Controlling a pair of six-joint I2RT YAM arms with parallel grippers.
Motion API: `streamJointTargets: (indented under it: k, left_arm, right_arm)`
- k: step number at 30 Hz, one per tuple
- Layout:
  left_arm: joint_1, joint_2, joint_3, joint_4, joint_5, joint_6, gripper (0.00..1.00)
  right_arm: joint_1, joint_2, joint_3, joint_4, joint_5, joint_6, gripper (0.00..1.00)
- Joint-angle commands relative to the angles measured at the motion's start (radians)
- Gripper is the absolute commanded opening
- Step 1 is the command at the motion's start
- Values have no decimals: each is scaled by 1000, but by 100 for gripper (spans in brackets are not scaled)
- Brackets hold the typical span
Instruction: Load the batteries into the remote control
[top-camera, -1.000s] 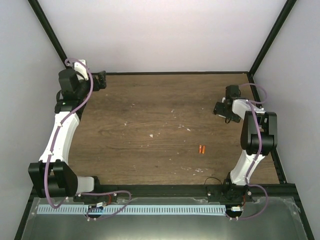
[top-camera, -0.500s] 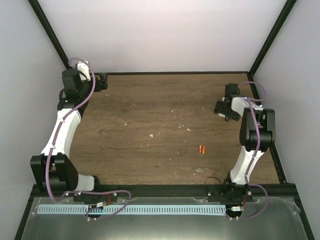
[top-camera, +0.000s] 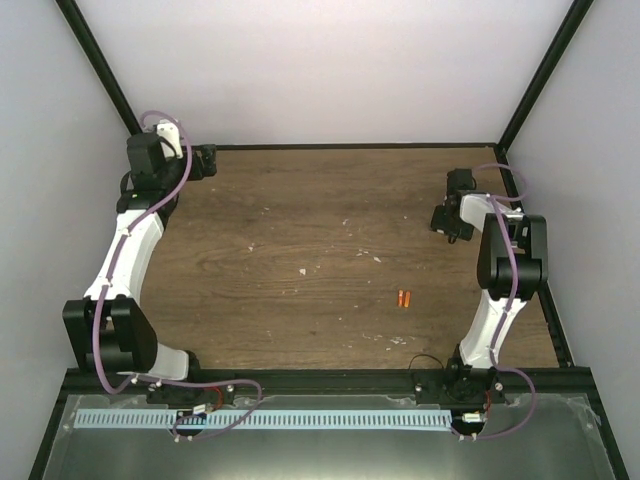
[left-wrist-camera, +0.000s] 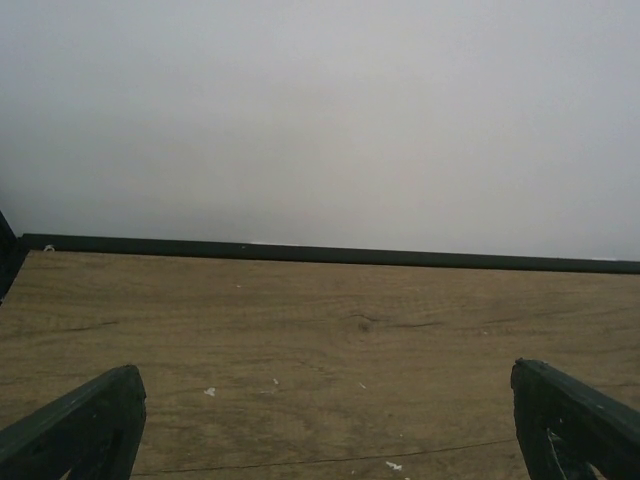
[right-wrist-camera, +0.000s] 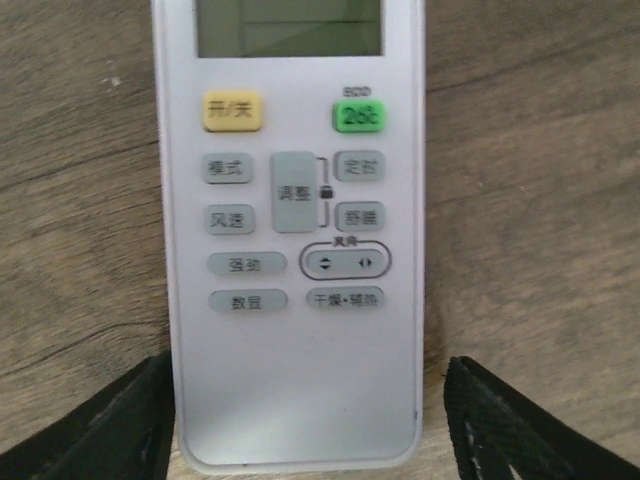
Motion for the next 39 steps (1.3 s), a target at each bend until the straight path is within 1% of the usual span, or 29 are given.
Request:
streamJointTargets:
  k: [1, 4, 6, 8, 10, 18, 24, 28, 32, 36, 39]
  left_arm:
    - [3, 18, 44, -25, 3, -19, 100]
    - [5, 17, 40, -12, 17, -29, 100]
    - [4, 17, 34, -5, 31, -34, 100]
    - [4, 19, 35, -8, 40, -36, 100]
    - [4, 23, 35, -12, 50, -36, 100]
    - [4, 24, 6, 10, 85, -87, 100]
    - [4, 31, -24, 43, 117, -183, 100]
    - [-1, 41, -47, 53, 145, -256, 100]
    - [-34, 43, -75, 87, 182, -300, 100]
    - [-82, 47, -111, 164, 251, -336, 100]
    - [-114, 59, -140, 223, 306, -369, 100]
  right_arm:
    - [14, 22, 36, -19, 17, -24, 62]
    - [17, 21, 34, -13, 5, -27, 52]
    - [19, 21, 32, -8, -3, -32, 52]
    - [19, 19, 31, -1, -12, -36, 44]
    - [21, 15, 27, 8, -22, -42, 40]
    - [59, -12, 7, 59, -73, -101, 26]
    - [155, -39, 7, 102, -114, -151, 25]
    - [278, -64, 0, 169, -129, -201, 25]
    - [404, -115, -23, 294, -144, -270, 25]
    - [470, -152, 14, 355, -254, -290, 25]
    - [503, -168, 60, 360, -304, -301, 25]
